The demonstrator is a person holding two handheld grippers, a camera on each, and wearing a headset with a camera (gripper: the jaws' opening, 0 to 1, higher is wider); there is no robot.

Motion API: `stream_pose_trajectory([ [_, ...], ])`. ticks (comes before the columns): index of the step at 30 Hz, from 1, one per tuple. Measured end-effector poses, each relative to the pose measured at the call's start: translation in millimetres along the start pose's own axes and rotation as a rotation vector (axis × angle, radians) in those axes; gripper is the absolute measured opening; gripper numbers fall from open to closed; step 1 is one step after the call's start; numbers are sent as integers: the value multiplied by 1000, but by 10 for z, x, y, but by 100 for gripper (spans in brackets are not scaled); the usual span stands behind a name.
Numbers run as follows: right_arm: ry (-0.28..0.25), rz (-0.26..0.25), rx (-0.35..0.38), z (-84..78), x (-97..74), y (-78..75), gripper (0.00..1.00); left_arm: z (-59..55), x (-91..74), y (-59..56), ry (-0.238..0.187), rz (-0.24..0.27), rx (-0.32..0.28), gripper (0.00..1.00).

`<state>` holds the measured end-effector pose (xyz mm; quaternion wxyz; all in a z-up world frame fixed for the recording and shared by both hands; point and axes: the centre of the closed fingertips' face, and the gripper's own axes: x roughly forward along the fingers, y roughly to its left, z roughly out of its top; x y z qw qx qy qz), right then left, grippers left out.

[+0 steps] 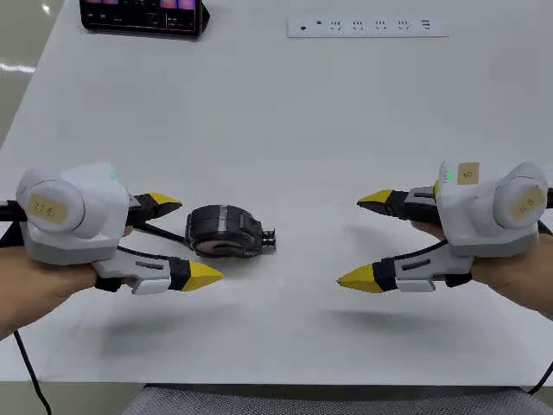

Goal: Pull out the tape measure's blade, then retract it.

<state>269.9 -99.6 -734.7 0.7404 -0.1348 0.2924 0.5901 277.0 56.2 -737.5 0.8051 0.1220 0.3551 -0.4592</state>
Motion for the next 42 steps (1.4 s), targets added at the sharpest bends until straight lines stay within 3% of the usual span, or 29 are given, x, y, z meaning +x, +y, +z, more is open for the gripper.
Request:
stream_pose_trajectory([
  [12, 23, 41, -26, 11, 141, 1, 65, -37, 106, 3, 77, -49, 95, 60],
  [21, 24, 57, -36, 38, 199, -7, 64, -79, 147, 43, 128, -67, 165, 44],
  [28, 28, 70, -37, 28, 233, -2, 64, -86, 175, 61, 148, -72, 210, 33],
  [42, 27, 84, -66, 49, 348, 10, 58, -108, 194, 38, 180, -91, 273, 28],
])
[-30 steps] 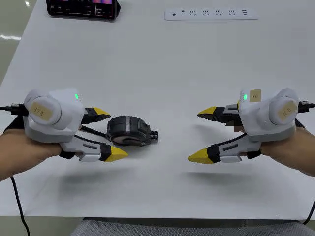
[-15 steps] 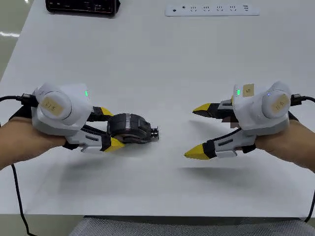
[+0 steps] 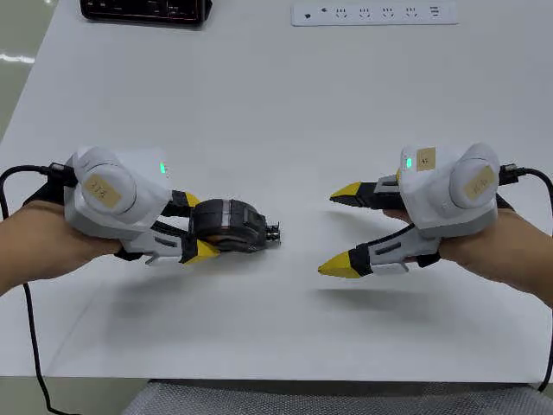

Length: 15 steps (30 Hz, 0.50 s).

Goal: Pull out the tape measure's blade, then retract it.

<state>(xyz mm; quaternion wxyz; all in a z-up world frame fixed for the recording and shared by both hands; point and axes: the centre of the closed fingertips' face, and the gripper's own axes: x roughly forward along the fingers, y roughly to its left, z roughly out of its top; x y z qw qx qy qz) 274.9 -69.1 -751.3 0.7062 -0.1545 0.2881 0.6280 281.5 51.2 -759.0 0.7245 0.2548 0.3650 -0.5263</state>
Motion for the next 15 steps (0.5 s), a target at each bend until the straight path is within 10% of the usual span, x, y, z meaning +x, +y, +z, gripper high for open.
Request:
stream_pose_trajectory([
  [15, -6, 13, -50, 27, 221, -43, 44, -17, 11, 5, 14, 24, 32, 26],
])
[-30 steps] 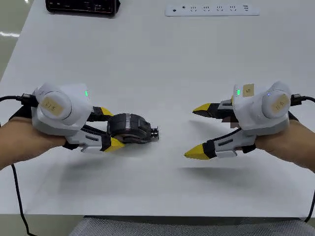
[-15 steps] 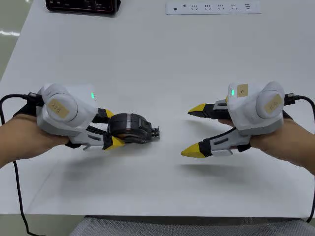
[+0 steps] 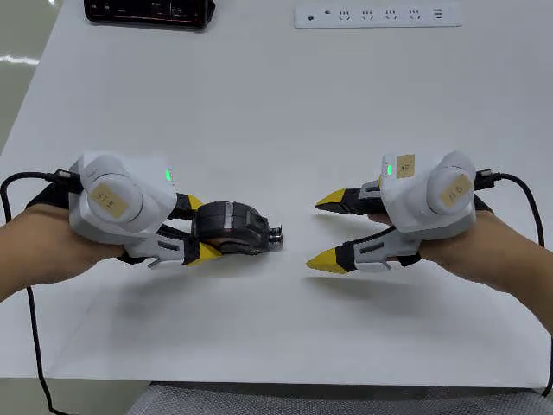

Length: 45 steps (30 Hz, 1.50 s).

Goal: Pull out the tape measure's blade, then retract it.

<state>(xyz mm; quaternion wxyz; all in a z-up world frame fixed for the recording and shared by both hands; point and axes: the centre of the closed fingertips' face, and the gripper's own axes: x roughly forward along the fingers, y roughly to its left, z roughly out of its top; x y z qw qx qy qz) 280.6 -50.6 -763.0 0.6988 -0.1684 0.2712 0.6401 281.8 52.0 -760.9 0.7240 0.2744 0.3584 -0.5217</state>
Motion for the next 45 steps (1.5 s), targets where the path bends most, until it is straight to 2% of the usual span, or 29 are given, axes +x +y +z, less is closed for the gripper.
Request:
stream_pose_trajectory([
  [4, -20, 10, -30, 55, 84, 2, 40, -3, -1, 3, 7, 0, 3, 26],
  [14, -37, 41, -35, 108, 245, 10, 34, -5, -4, 6, 15, -4, 7, 26],
  [31, -63, 69, -80, 185, 389, 59, 19, -2, -4, 10, 18, -14, 7, 26],
  [45, -68, 88, -105, 169, 448, 54, 13, -6, -1, 10, 19, -17, 12, 26],
])
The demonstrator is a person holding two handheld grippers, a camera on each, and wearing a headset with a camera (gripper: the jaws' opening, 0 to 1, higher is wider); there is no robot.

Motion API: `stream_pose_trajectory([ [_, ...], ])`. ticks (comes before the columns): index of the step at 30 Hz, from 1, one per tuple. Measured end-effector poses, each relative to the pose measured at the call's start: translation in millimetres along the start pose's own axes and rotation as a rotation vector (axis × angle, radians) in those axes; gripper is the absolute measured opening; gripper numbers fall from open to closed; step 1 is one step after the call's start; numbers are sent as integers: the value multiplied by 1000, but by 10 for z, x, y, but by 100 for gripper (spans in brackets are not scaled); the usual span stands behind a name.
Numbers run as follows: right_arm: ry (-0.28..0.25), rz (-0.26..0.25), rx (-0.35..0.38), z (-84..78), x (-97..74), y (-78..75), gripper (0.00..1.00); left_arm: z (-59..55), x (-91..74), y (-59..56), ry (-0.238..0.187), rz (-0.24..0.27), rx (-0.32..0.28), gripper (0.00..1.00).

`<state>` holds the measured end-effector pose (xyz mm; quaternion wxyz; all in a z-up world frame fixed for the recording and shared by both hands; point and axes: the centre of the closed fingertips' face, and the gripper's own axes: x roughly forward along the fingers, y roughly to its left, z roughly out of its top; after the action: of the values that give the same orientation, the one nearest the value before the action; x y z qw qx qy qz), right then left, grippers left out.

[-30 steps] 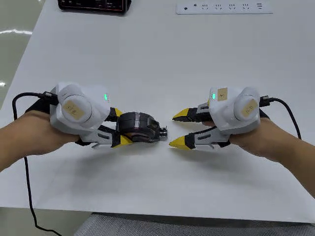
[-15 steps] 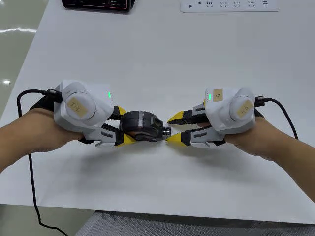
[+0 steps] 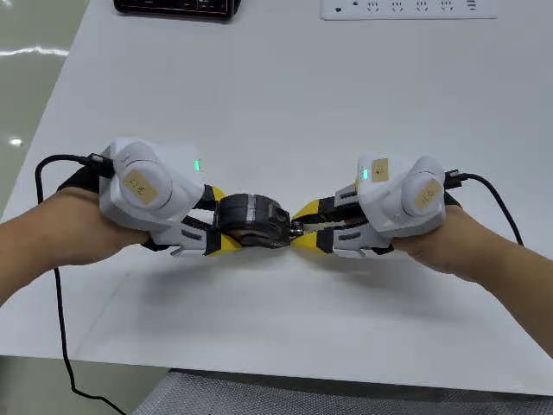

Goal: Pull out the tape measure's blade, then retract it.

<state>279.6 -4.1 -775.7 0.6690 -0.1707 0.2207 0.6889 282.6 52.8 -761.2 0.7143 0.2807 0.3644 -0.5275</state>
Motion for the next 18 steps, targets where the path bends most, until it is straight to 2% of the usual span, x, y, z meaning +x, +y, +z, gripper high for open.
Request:
stream_pose_trajectory([
  [4, -11, 8, 28, 5, 3, -8, 12, 0, 1, 2, 1, -1, -1, 26],
  [9, -1, 5, -3, 3, 1, 2, 10, -4, -1, 3, 7, -2, 13, 26],
  [18, 2, 11, 0, -3, -17, 13, 10, -2, 1, 5, 7, -11, 14, 25],
])
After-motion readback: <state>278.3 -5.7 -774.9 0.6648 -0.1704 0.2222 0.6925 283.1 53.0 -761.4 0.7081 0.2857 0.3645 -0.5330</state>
